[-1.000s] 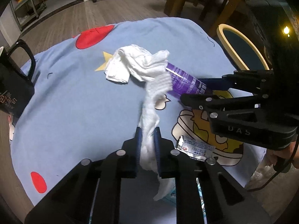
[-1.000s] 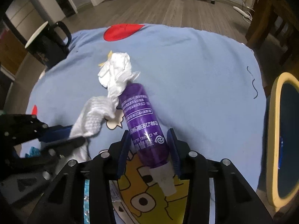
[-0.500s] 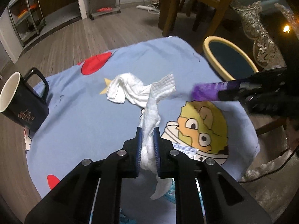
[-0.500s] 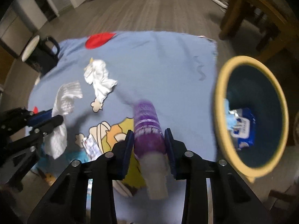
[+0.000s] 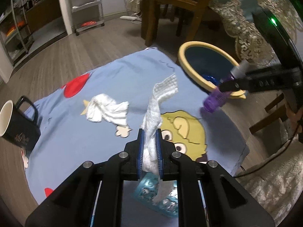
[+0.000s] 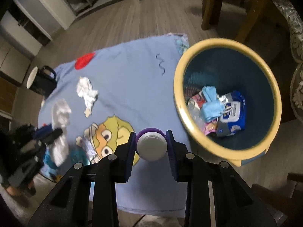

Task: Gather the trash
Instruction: 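Carry the spray bottle and tissue over the bin and open both tools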

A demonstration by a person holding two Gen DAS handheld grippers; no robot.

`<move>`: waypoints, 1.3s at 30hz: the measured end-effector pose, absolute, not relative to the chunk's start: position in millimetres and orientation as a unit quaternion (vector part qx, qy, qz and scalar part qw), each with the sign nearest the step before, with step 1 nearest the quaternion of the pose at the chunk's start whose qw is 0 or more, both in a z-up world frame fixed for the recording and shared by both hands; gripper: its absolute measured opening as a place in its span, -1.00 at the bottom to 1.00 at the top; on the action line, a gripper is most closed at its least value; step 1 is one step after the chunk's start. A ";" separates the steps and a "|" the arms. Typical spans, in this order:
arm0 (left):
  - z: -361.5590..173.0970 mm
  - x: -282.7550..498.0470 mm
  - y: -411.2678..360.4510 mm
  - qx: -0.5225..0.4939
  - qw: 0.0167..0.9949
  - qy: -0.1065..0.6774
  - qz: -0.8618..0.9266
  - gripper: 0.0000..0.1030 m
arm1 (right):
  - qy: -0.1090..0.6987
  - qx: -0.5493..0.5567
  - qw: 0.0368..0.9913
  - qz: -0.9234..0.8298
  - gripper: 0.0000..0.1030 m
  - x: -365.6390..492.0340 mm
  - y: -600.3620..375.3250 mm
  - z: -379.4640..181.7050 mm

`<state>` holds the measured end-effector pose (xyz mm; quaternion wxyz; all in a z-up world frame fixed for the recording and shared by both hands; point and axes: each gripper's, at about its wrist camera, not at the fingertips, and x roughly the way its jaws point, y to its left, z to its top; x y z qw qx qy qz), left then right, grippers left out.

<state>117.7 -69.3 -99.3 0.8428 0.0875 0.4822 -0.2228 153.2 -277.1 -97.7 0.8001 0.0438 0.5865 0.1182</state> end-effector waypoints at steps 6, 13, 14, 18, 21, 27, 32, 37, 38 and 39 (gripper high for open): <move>-84.4 116.5 -109.0 0.111 0.841 0.461 -0.259 -0.77 | 0.550 0.085 0.826 0.085 -0.35 169.7 -307.2 -79.1; -80.2 141.1 -174.9 0.120 0.825 0.461 -0.305 -0.77 | 0.512 0.146 0.847 0.003 -0.35 180.1 -378.5 -70.5; -78.7 147.2 -186.0 0.120 0.823 0.459 -0.312 -0.77 | 0.509 0.150 0.847 -0.008 -0.35 180.3 -385.9 -71.3; -79.9 165.3 -226.3 0.124 0.816 0.459 -0.327 -0.77 | 0.503 0.179 0.844 -0.052 -0.35 181.3 -421.0 -81.3; -87.5 177.8 -253.3 0.134 0.813 0.462 -0.328 -0.77 | 0.500 0.202 0.840 -0.069 -0.34 179.8 -436.6 -87.8; -74.0 197.2 -272.0 0.096 0.843 0.425 -0.317 0.04 | 0.471 0.252 0.843 -0.061 0.03 175.2 -446.3 -83.8; -64.0 199.0 -262.2 0.077 0.856 0.414 -0.301 0.65 | 0.462 0.248 0.849 -0.060 0.13 172.9 -448.1 -77.2; -60.9 187.5 -245.1 0.105 0.860 0.409 -0.287 0.65 | 0.460 0.245 0.852 -0.051 0.26 171.4 -442.3 -69.0; -60.4 184.6 -241.4 0.107 0.860 0.410 -0.285 0.65 | 0.459 0.242 0.854 -0.049 0.28 171.8 -438.4 -66.7; -59.7 180.5 -235.7 0.111 0.860 0.412 -0.281 0.65 | 0.456 0.236 0.857 -0.046 0.33 172.7 -434.2 -63.9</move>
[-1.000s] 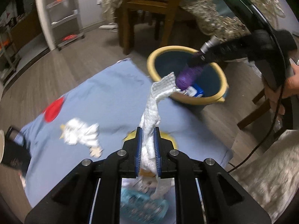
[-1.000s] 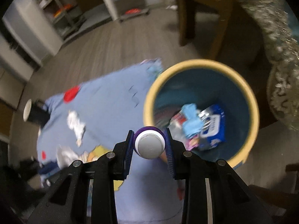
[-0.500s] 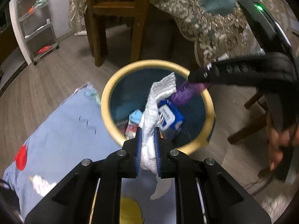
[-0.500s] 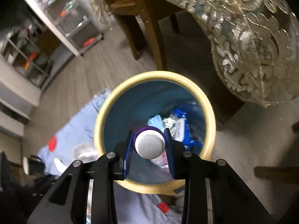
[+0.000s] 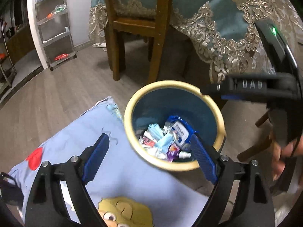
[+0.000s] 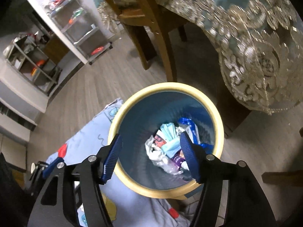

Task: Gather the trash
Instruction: 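Carry the spray bottle and tissue over the bin and open both tools, then move both tools back toward the remaining trash on the cushion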

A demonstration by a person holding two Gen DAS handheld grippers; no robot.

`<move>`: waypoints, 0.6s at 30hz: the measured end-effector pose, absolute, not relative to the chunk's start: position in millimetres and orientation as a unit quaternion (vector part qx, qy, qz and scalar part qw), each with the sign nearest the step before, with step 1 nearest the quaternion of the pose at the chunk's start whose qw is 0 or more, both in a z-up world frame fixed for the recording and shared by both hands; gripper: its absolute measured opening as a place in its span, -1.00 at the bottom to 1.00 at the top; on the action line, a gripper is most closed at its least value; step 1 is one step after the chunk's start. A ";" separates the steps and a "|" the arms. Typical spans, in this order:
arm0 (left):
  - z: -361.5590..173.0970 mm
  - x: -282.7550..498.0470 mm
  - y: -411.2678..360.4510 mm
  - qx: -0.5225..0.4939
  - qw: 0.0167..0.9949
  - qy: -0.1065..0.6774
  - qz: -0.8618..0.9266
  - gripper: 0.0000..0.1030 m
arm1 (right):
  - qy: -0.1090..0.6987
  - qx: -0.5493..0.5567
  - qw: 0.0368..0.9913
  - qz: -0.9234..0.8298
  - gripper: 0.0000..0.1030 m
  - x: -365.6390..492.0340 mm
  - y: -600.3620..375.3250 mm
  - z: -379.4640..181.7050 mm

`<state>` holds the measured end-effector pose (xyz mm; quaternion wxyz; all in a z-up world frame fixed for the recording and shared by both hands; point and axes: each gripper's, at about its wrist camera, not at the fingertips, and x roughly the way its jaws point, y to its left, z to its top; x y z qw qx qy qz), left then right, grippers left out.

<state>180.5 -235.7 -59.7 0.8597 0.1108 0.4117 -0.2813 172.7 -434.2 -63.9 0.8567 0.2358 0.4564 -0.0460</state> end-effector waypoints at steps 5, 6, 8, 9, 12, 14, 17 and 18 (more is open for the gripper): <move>-47.7 157.4 -205.7 0.122 0.868 0.403 -0.264 0.68 | 0.437 0.178 0.881 -0.029 0.77 170.5 -407.1 -42.3; -43.9 152.3 -197.2 0.122 0.871 0.400 -0.259 0.68 | 0.433 0.164 0.886 -0.026 0.82 168.7 -400.3 -38.3; -37.0 142.8 -179.7 0.117 0.877 0.397 -0.245 0.68 | 0.426 0.139 0.894 -0.016 0.84 164.5 -385.9 -30.9; -34.7 139.0 -172.4 0.112 0.879 0.397 -0.240 0.68 | 0.423 0.129 0.897 -0.011 0.86 162.1 -378.9 -28.4; -29.6 123.4 -143.3 0.090 0.887 0.398 -0.216 0.79 | 0.410 0.102 0.906 -0.004 0.88 152.1 -360.0 -18.6; -29.2 111.6 -123.3 0.076 0.891 0.400 -0.201 0.82 | 0.402 0.087 0.912 -0.002 0.89 145.9 -347.9 -11.9; -30.1 92.8 -88.4 0.062 0.894 0.410 -0.168 0.83 | 0.392 0.059 0.918 0.005 0.90 134.8 -326.1 -5.2; -30.2 87.5 -78.4 0.056 0.896 0.412 -0.159 0.83 | 0.390 0.052 0.920 0.010 0.90 130.7 -317.7 -3.7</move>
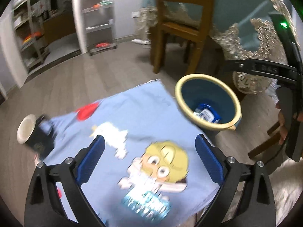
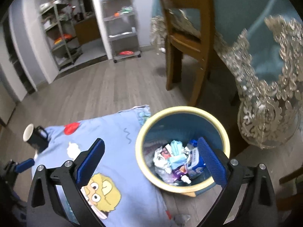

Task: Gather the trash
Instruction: 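Move both tools back toward the remaining trash on the cushion, then grasp the blue crumpled paper with the left tool while the right tool grasps the blister pack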

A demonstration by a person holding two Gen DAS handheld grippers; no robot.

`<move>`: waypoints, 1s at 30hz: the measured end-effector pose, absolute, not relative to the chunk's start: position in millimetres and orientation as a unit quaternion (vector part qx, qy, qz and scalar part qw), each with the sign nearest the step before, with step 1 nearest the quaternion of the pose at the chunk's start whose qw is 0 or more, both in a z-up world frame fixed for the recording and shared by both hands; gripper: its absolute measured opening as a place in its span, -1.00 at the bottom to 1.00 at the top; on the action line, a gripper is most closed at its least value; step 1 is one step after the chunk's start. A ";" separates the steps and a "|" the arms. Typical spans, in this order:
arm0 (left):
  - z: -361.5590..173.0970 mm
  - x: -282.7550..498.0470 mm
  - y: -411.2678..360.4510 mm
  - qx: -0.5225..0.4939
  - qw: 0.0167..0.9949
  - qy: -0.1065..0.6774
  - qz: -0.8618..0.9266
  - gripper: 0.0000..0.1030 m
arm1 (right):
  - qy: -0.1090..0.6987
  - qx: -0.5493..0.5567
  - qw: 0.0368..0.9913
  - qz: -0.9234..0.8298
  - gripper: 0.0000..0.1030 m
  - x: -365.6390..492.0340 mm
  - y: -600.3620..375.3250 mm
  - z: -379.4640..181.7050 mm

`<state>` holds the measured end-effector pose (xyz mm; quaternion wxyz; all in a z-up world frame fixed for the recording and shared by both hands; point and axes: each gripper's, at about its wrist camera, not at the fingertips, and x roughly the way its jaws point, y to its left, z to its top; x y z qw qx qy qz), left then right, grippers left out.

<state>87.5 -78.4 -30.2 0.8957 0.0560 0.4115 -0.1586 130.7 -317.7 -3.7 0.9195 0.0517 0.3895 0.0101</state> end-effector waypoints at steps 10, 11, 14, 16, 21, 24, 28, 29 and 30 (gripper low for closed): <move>-39.6 39.1 3.9 0.014 0.903 0.424 -0.062 0.85 | 0.424 0.024 0.903 0.072 0.90 93.0 -242.6 -29.1; -41.0 34.9 10.2 0.010 0.903 0.426 -0.053 0.85 | 0.429 0.024 0.900 0.079 0.90 89.4 -235.6 -32.6; -51.5 25.0 34.7 -0.009 0.897 0.442 -0.021 0.85 | 0.449 0.016 0.888 0.097 0.90 81.3 -214.6 -47.4; -58.4 22.1 44.9 -0.012 0.893 0.450 -0.005 0.85 | 0.461 0.008 0.880 0.111 0.90 76.4 -199.5 -56.5; -83.0 17.7 61.2 -0.008 0.874 0.485 0.015 0.85 | 0.491 0.003 0.860 0.136 0.90 66.9 -177.4 -77.0; -100.4 20.6 65.3 -0.011 0.859 0.511 0.023 0.85 | 0.514 -0.022 0.844 0.149 0.90 65.1 -165.5 -92.5; -127.2 28.3 69.6 -0.019 0.833 0.553 0.032 0.84 | 0.549 -0.046 0.818 0.168 0.90 62.2 -151.0 -117.9; -130.7 29.4 68.7 -0.020 0.830 0.557 0.029 0.83 | 0.554 -0.052 0.813 0.172 0.90 61.9 -148.3 -123.0; -136.0 31.0 68.3 -0.019 0.826 0.563 0.026 0.77 | 0.562 -0.061 0.806 0.176 0.90 61.6 -144.4 -129.3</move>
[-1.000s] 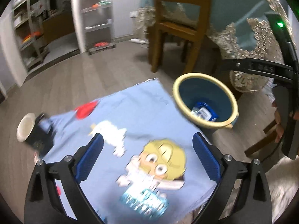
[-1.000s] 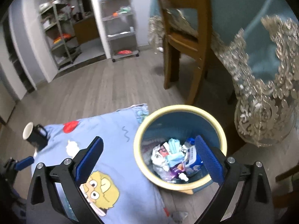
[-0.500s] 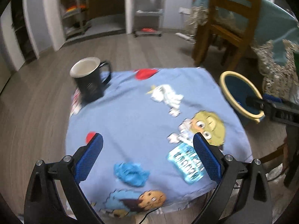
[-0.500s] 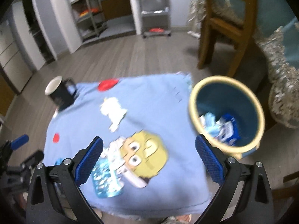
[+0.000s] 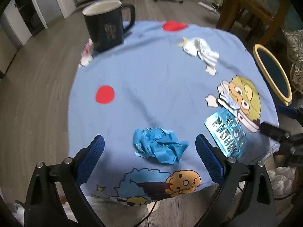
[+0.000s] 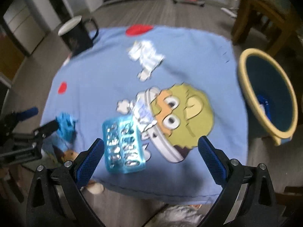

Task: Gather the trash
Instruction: 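Grasp the blue crumpled paper with the left tool while the right tool grasps the blister pack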

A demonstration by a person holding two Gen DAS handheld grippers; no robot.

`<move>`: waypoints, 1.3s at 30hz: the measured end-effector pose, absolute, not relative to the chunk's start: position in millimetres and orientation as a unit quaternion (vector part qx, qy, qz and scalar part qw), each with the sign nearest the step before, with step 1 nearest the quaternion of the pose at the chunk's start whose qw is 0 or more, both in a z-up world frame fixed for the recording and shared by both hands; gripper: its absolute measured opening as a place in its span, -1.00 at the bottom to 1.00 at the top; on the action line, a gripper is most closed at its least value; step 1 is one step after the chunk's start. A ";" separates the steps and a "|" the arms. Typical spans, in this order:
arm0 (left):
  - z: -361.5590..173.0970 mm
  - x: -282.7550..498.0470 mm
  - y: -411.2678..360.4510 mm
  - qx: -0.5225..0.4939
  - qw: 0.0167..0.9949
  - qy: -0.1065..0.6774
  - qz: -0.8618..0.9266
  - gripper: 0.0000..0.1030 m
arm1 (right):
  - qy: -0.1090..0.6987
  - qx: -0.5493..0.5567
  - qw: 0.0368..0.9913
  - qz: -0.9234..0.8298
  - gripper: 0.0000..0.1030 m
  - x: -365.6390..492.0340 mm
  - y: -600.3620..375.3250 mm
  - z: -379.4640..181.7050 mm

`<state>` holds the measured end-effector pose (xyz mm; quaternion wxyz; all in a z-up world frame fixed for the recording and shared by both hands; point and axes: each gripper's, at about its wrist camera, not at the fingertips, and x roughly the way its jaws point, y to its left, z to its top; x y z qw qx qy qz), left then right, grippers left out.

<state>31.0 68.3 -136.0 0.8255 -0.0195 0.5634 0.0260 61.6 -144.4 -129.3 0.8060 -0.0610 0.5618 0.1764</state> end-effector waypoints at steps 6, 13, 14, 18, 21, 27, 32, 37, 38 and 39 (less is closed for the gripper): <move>-163.0 37.0 65.2 -0.031 0.793 0.609 -0.002 0.04 | 0.601 -0.076 0.766 0.214 0.90 58.1 -125.2 -159.2; -163.9 38.9 67.3 -0.028 0.796 0.605 0.002 -0.26 | 0.613 -0.124 0.748 0.221 0.90 58.3 -101.3 -180.2; -164.2 39.2 67.0 -0.025 0.796 0.605 0.002 -0.26 | 0.613 -0.136 0.748 0.216 0.90 58.9 -98.0 -182.9; -160.5 38.2 64.3 -0.013 0.799 0.602 0.000 -0.29 | 0.620 -0.161 0.739 0.211 0.71 57.8 -90.8 -192.5; -153.7 40.3 61.5 -0.012 0.807 0.591 -0.004 -0.45 | 0.616 -0.148 0.740 0.225 0.21 55.6 -87.2 -187.9; -143.4 38.2 57.4 -0.011 0.816 0.578 -0.015 -0.56 | 0.614 -0.106 0.748 0.229 -0.21 56.0 -93.8 -176.1; -141.7 37.3 55.0 -0.006 0.817 0.577 -0.015 -0.57 | 0.613 -0.082 0.749 0.237 -0.39 57.3 -98.0 -168.1; -136.4 35.7 55.3 -0.010 0.825 0.564 -0.026 -0.59 | 0.598 -0.058 0.753 0.269 -0.74 51.7 -101.1 -150.7; -134.9 35.9 54.5 -0.009 0.827 0.561 -0.029 -0.59 | 0.596 -0.054 0.754 0.272 -0.75 51.6 -104.1 -145.0; -132.7 36.2 53.5 -0.008 0.829 0.558 -0.031 -0.59 | 0.592 -0.049 0.756 0.275 -0.78 50.9 -104.9 -141.0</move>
